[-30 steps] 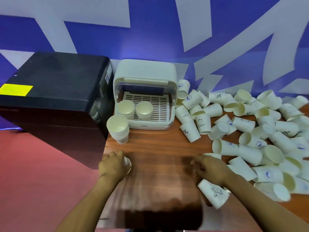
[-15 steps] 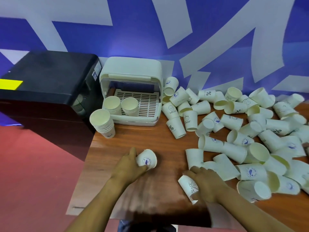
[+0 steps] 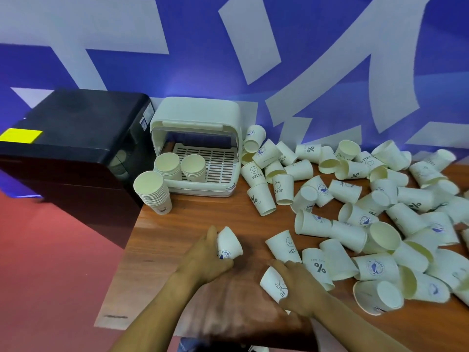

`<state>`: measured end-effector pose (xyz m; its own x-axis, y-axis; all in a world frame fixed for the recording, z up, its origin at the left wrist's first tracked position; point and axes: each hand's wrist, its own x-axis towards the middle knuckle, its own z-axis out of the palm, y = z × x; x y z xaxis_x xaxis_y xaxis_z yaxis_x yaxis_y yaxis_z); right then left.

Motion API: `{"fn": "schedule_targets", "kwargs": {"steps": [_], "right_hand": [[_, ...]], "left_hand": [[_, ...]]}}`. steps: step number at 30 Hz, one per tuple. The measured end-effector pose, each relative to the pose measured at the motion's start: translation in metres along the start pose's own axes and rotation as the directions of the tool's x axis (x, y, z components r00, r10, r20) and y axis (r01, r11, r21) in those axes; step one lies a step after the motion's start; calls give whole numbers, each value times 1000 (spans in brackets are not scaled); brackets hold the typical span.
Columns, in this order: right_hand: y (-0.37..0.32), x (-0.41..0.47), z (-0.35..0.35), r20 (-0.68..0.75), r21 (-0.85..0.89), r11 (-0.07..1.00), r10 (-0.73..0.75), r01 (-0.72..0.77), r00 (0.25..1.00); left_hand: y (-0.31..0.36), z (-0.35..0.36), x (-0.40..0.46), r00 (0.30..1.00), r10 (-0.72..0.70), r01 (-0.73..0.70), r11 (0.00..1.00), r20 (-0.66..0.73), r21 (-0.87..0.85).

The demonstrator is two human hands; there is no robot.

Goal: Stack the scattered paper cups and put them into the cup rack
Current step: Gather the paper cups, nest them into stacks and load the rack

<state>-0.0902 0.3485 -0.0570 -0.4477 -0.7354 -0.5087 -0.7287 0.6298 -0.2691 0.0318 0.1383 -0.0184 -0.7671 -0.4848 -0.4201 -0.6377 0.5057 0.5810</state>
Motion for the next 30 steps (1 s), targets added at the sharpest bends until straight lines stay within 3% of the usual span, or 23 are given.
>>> {"fn": "schedule_targets", "kwargs": {"steps": [5, 9, 15, 18, 24, 30], "right_hand": [[-9, 5, -19, -139, -27, 999, -37, 34, 990], [-20, 14, -38, -216, 107, 992, -47, 72, 975], [-42, 35, -70, -306, 243, 967, 1, 77, 952], [-60, 46, -87, -352, 304, 951, 54, 59, 934], [-94, 73, -113, -390, 302, 953, 116, 8, 913], [-128, 105, -138, -428, 302, 953, 111, 26, 897]], "left_hand": [[0, -11, 2, 1000, 25, -25, 999, 5, -36], [0, -23, 4, 998, 55, -57, 997, -32, -43], [-9, -56, 7, 961, 140, -98, 979, -240, 181], [-17, -80, 13, 932, 191, -136, 972, -309, 191], [-24, -126, 22, 936, 217, -200, 976, -276, 87], [-38, -170, 38, 915, 279, -248, 959, -292, 141]]}}
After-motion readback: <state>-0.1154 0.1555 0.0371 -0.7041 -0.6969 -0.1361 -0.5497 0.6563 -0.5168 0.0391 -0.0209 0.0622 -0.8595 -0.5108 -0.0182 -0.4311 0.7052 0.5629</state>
